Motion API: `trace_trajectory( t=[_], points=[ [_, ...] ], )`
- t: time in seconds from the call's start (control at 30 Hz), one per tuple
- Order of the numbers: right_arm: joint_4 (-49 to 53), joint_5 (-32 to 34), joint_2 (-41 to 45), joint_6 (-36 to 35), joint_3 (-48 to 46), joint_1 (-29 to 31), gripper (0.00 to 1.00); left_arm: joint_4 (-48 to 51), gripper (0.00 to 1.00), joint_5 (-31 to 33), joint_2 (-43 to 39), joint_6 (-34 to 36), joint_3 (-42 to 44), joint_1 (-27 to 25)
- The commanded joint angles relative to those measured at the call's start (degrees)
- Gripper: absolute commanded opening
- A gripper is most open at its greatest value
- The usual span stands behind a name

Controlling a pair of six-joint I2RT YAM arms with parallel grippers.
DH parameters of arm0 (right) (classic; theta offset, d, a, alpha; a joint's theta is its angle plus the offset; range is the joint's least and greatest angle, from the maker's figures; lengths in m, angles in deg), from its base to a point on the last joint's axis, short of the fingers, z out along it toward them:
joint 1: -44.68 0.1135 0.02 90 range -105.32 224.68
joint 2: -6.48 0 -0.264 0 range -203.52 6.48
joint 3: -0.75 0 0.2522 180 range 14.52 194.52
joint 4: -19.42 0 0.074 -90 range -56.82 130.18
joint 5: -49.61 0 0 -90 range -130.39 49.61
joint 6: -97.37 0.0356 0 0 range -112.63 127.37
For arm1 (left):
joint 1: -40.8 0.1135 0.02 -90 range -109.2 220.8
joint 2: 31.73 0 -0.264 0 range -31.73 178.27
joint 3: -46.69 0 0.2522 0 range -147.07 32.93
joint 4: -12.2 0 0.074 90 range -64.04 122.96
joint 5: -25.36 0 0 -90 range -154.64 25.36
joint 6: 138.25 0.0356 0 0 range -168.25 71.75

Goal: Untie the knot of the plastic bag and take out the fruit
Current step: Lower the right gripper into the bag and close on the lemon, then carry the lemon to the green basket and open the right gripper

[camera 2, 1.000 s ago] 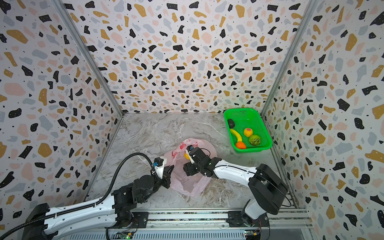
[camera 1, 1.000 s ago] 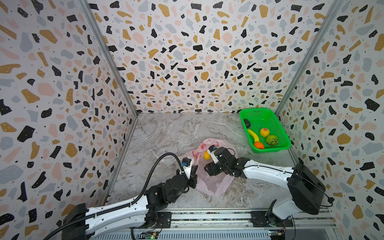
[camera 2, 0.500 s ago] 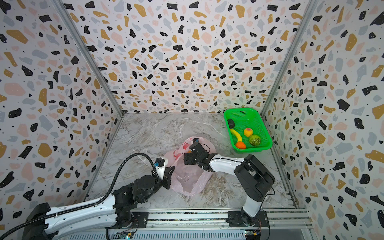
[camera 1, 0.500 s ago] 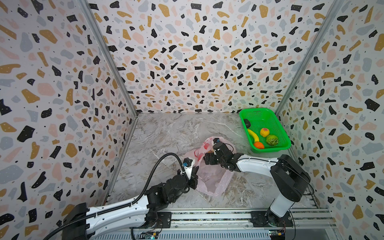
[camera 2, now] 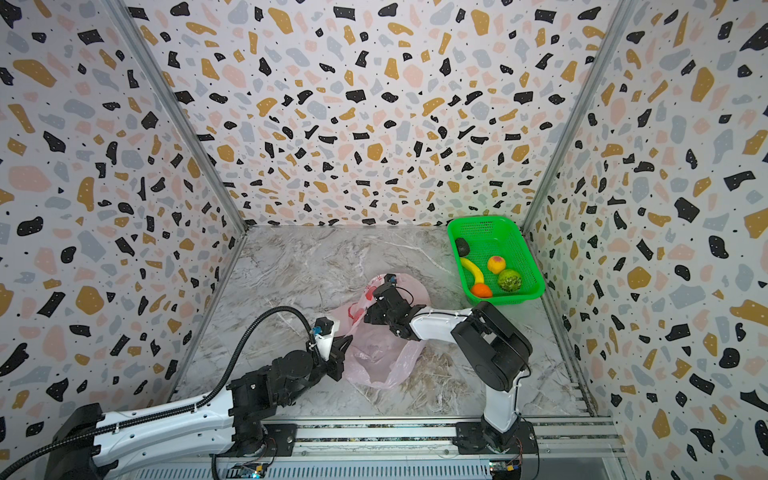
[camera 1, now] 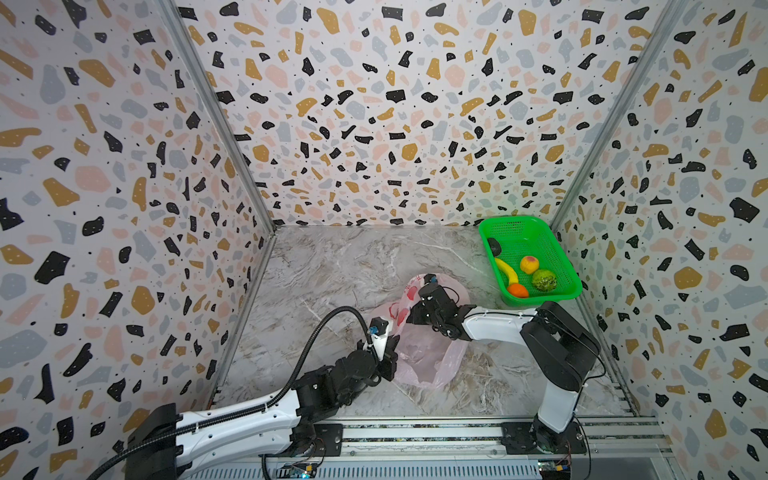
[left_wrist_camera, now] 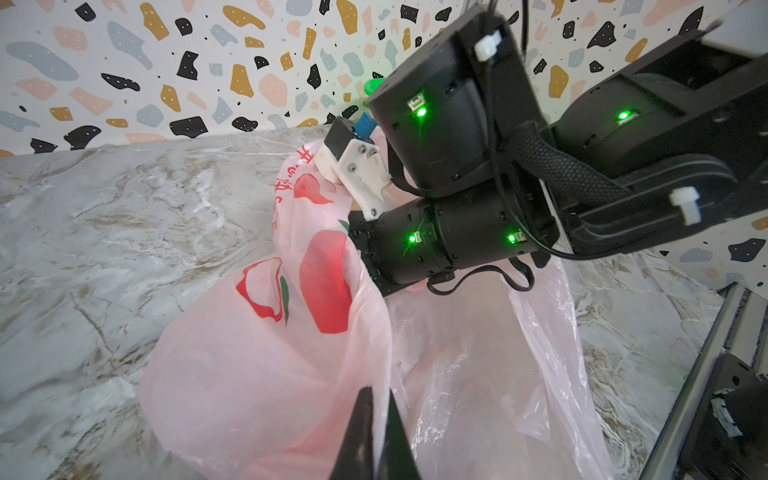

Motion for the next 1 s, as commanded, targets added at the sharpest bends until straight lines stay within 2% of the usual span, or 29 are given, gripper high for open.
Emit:
trace_trajectory(
  t=[0.0, 0.2, 0.3, 0.37, 0.53, 0.67, 0.97],
  points=[
    [-0.57, 1.77, -1.49, 0.98, 2.87, 0.12, 0.78, -2.26, 0.0, -0.81, -0.04, 0.25, 0.32, -0.25],
    [-0.17, 2.26, -3.81, 0.24, 4.17, 0.3, 0.63, -1.23, 0.0, -0.74, -0.99, 0.24, 0.19, -0.22],
    [0.18, 2.77, -4.17, -0.02, 3.96, 0.64, 0.49, -0.83, 0.0, -0.6, -1.45, 0.17, 0.32, -0.22],
    [-0.1, 2.88, -3.84, -0.02, 3.36, 0.81, 0.45, -0.77, 0.0, -0.4, -1.62, 0.1, 0.39, -0.25],
    [0.44, 2.56, -1.09, -1.1, 2.37, 1.48, 0.44, -0.73, 0.0, 0.17, -1.88, -0.1, 0.55, -0.23],
    [1.55, -1.2, 2.73, -2.22, 0.56, 1.76, 0.44, -0.61, 0.0, 1.47, -2.48, -0.4, 0.71, -0.22],
    [10.18, -5.83, 17.27, -5.29, -6.55, 4.08, 0.45, -0.79, 0.0, 2.96, -2.83, -0.64, 0.6, -0.22]
  ],
)
